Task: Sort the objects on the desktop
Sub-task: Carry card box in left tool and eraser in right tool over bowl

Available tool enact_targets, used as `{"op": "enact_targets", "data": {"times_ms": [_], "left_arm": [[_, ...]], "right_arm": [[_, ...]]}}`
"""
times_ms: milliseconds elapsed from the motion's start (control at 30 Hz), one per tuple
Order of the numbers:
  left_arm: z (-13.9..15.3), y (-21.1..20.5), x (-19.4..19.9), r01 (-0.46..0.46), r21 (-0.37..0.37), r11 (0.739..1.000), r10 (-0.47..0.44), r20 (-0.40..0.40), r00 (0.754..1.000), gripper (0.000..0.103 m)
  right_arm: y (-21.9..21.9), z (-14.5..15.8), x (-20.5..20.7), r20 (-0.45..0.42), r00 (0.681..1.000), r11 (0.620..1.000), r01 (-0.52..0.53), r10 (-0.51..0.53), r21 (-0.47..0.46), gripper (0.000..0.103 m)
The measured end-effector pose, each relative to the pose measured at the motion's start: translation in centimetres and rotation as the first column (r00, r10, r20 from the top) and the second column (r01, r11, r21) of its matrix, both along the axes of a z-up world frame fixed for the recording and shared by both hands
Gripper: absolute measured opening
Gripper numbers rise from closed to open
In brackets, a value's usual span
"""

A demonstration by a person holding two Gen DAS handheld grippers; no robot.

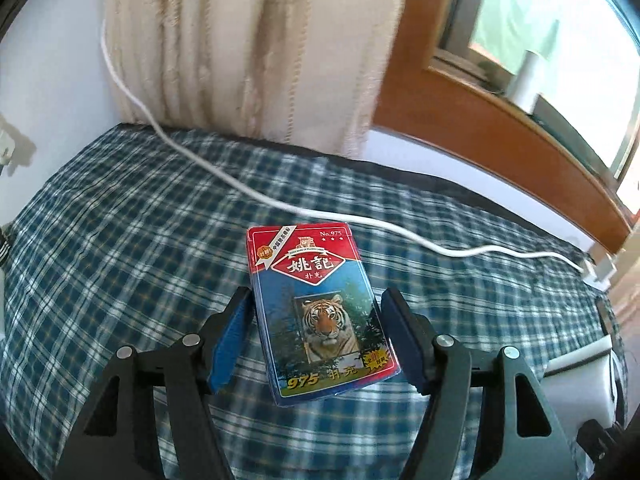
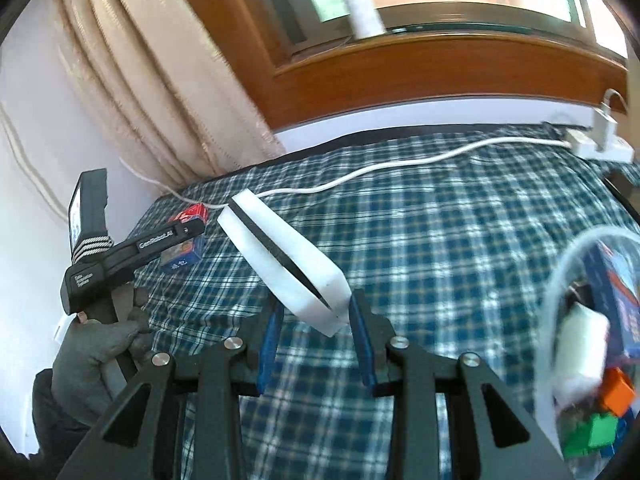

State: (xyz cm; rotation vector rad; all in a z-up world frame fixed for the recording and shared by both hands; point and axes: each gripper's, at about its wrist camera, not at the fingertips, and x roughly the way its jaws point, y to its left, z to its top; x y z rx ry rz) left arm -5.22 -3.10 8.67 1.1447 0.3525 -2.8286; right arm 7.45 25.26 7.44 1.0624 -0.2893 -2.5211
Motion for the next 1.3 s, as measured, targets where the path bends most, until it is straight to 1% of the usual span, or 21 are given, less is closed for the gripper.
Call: {"op": "enact_targets", "data": {"times_ms": [200,433,533,633,767,900,967,1067,1167,1300], "left_arm": [[1.2,3.0,1.3,0.085,-0.012,0.996,-0.086,-0.033,0.996,0.069],[2.4,6.5,3.8,0.187,-0.020,0.982,-0.188,-0.052,0.981,0.069],[2.5,8.0,4.2,0.228,-0.006,0.974,-0.228,-0.052,0.972,0.069],[2.8,9.5,5.0,0.263,-0.006,0.965,-0.263,-0.052,0.963,0.069],[2.9,11.4,5.8,0.305,-0.010,0.952,-0.305,-0.046,0.951,0.069],[3.1,13.5,6.6,0.347,-0.010,0.938,-0.348,-0.039,0.937,0.069],[3.1,14.3,6.7,0.363,-0.012,0.932,-0.364,-0.038,0.931,0.069],[3.3,15.8,7.2,0.390,-0.018,0.921,-0.390,-0.039,0.920,0.069],[3.5,17.3,7.7,0.418,-0.019,0.908,-0.419,-0.037,0.907,0.069],[3.6,18.8,8.2,0.443,-0.024,0.896,-0.444,-0.036,0.896,0.069]], "right_arm": [[3.4,0.8,1.5,-0.010,0.997,0.996,0.082,-0.083,-0.015,0.037],[8.4,1.9,3.6,-0.045,0.976,0.977,0.213,-0.213,-0.016,0.037],[10.7,2.2,4.3,-0.055,0.958,0.959,0.282,-0.282,-0.006,0.037],[12.7,2.4,4.9,-0.071,0.934,0.936,0.352,-0.350,0.013,0.037],[14.7,2.4,5.4,-0.103,0.895,0.894,0.441,-0.433,0.074,0.037],[16.6,1.9,5.5,-0.140,0.851,0.839,0.523,-0.506,0.151,0.037],[17.3,1.7,5.3,-0.150,0.840,0.822,0.542,-0.522,0.176,0.037],[17.8,1.2,4.7,-0.150,0.833,0.802,0.554,-0.533,0.222,0.037],[18.3,0.6,4.0,-0.139,0.832,0.795,0.554,-0.537,0.245,0.037],[18.2,0.2,3.7,-0.151,0.837,0.790,0.546,-0.525,0.279,0.037]]}}
